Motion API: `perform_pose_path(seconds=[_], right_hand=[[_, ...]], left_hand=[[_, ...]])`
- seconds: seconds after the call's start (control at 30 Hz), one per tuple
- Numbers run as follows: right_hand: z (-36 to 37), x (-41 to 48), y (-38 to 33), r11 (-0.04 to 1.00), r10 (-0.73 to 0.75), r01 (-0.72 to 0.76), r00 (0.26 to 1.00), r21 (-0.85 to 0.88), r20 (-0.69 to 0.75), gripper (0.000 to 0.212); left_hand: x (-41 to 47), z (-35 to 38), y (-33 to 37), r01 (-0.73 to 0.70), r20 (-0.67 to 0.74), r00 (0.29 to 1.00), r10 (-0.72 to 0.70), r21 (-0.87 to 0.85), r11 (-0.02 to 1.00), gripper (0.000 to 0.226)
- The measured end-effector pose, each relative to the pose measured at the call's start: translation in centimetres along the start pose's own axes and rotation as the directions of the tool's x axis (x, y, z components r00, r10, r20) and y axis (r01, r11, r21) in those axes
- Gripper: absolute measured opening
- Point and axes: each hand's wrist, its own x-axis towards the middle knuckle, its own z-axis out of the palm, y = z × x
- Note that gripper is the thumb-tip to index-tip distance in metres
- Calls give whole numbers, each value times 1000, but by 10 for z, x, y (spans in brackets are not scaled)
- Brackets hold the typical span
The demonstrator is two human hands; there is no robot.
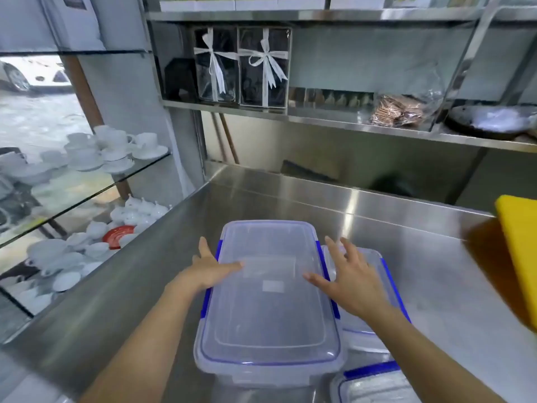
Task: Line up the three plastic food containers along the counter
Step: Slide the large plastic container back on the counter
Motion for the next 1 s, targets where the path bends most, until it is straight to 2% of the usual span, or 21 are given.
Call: perform_pose_path(seconds=[0.1, 0.13, 0.2, 0.27, 0.33, 0.4, 0.47, 0.5, 0.57, 0.67, 0.73, 0.77, 0.8, 0.83, 0.87, 0.93, 1.0], right_hand=[[3, 7, 4, 989, 87, -101, 988, 111, 127, 86], [4, 9, 7, 984, 106, -130, 978, 123, 181, 85], [8, 14, 6, 983, 97, -135, 960, 128, 264, 78], [10, 18, 5, 967, 82, -157, 937, 201, 339, 69], [11, 21, 5, 945, 65, -182, 919, 273, 388, 63], [12, 22, 4, 923, 60, -204, 913, 326, 403, 62], [15, 22, -1, 883, 81, -250, 915, 397, 396, 65], [18, 20, -5, 867, 105, -271, 919, 418, 380, 66], [24, 17, -16, 877, 159, -289, 928, 383, 336, 68], [28, 12, -30, 955, 208, -254, 941, 152, 268, 75], [28, 8, -32, 985, 173, -170, 977, -37, 128, 76], [26, 6, -33, 992, 108, -105, 993, -70, 42, 77], [24, 3, -33, 998, 13, -14, 1000, -54, -14, 79], [22, 0, -33, 996, -88, 88, 996, -6, -16, 83], [20, -3, -32, 981, -189, 187, 981, 57, 38, 87], [19, -7, -31, 938, -344, 319, 906, 136, 246, 97], [25, -11, -29, 918, -394, 371, 813, 139, 428, 108]], left_hand=[[-3, -8, -5, 143, 224, 965, -136, -16, 990, 115], [-3, -10, -7, 174, 265, 950, -162, -20, 985, 108], [-6, -11, -6, 143, 322, 937, -137, 2, 990, 89], [-2, -10, -7, 85, 318, 943, -94, 42, 996, 75], [1, -11, -10, 29, 325, 945, -25, -7, 1000, 64], [7, -8, -12, -71, 325, 938, 120, -161, 984, 55], [14, 0, -12, -250, 242, 924, 296, -200, 947, 50], [19, 4, -13, -328, 160, 922, 352, -154, 932, 48], [28, 9, -12, -374, 1, 927, 374, 20, 927, 43], [34, 6, -6, -348, -94, 905, 415, 399, 849, 40], [28, -1, 1, -339, -141, 874, 465, 508, 792, 43], [21, -4, 3, -376, -111, 866, 487, 497, 782, 50], [15, -7, 4, -441, -24, 865, 502, 444, 780, 62], [8, -9, 5, -502, 122, 860, 495, 373, 780, 76], [0, -11, 5, -533, 287, 843, 455, 329, 780, 90], [-18, -9, 1, -575, 540, 777, 324, 399, 714, 113], [-29, -2, -7, -618, 625, 743, 239, 503, 604, 128]])
